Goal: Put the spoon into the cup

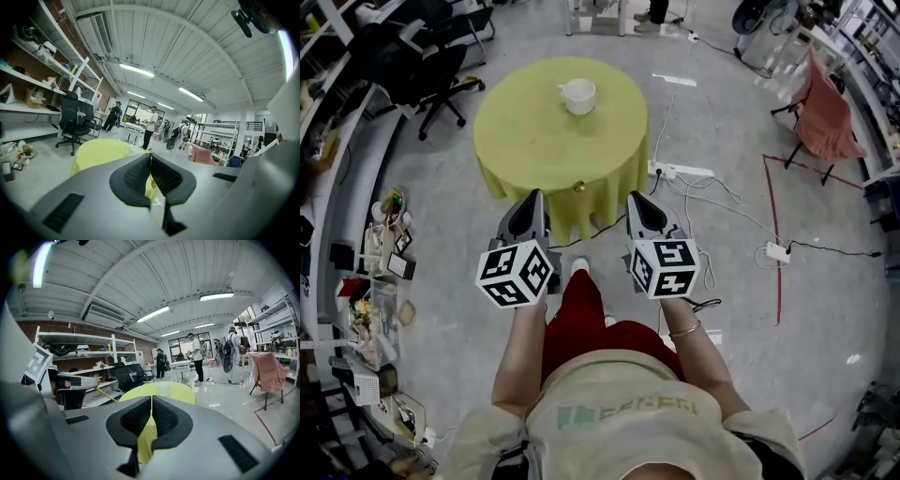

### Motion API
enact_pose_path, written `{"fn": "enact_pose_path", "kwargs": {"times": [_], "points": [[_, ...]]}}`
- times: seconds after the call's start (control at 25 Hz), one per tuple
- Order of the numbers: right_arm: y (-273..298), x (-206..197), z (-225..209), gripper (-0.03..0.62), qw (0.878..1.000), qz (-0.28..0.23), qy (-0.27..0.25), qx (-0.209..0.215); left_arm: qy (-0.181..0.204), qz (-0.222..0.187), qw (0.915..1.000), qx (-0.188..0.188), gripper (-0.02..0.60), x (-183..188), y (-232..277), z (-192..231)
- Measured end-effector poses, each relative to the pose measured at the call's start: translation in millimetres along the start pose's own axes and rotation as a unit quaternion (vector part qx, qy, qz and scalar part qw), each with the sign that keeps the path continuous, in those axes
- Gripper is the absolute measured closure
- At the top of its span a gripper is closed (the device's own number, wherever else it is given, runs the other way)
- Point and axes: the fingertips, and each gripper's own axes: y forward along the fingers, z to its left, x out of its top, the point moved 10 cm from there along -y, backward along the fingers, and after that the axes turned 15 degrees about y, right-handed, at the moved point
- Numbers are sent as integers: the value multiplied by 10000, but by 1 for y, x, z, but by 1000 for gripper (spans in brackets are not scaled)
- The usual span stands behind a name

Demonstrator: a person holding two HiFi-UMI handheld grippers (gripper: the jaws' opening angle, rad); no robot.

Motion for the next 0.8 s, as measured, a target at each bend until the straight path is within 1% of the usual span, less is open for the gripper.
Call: {"fn": "enact_pose_path", "kwargs": {"times": [0.36,0.8], "points": [[80,20,1,557,9999,144,19,18,-102,100,9999,17,558,9,65,48],[167,44,0,557,9996,157,134,-196,-129,171,9996,-197,558,27,148,103]]}}
